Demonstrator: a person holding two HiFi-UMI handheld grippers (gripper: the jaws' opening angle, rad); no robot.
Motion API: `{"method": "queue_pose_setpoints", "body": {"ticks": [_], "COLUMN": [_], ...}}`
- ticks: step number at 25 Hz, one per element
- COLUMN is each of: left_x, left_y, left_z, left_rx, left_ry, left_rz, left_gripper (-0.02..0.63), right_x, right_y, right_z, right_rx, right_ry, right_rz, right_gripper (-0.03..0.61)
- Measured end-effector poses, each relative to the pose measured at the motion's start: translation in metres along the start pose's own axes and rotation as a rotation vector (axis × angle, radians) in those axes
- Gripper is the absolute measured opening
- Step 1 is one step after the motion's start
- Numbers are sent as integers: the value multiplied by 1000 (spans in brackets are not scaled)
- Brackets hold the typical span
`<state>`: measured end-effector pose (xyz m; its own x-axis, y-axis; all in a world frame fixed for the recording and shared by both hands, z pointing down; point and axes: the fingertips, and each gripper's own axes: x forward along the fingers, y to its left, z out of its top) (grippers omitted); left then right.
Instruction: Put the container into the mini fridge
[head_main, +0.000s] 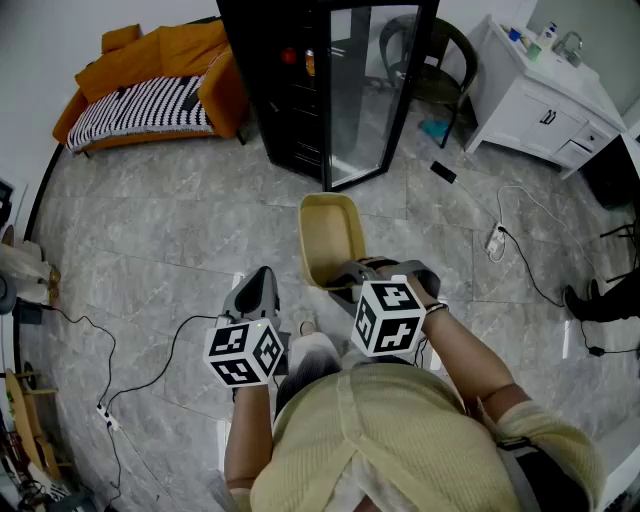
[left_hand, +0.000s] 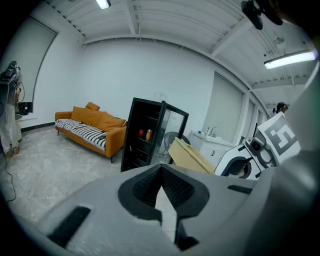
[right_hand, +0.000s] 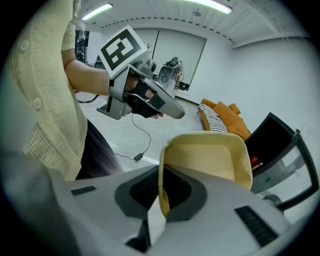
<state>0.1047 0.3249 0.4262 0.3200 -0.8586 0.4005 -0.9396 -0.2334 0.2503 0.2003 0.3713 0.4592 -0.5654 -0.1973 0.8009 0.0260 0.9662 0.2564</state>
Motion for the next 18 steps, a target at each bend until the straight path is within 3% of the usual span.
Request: {"method": "queue_pose_setpoints", "body": {"ticks": [11, 18], "left_x": [-7, -11], "left_y": [-14, -15], "left_z": [-12, -12], "left_rx": [74, 43], "left_ry": [10, 1], "left_rz": [13, -11], "left_gripper": [21, 21], "right_x": [-4, -4], "right_y": [12, 15], "right_z": [-8, -3], "right_rx": [-2, 13], "right_ry": [13, 4], "right_rz": [-9, 6], "right_gripper": [29, 29]}}
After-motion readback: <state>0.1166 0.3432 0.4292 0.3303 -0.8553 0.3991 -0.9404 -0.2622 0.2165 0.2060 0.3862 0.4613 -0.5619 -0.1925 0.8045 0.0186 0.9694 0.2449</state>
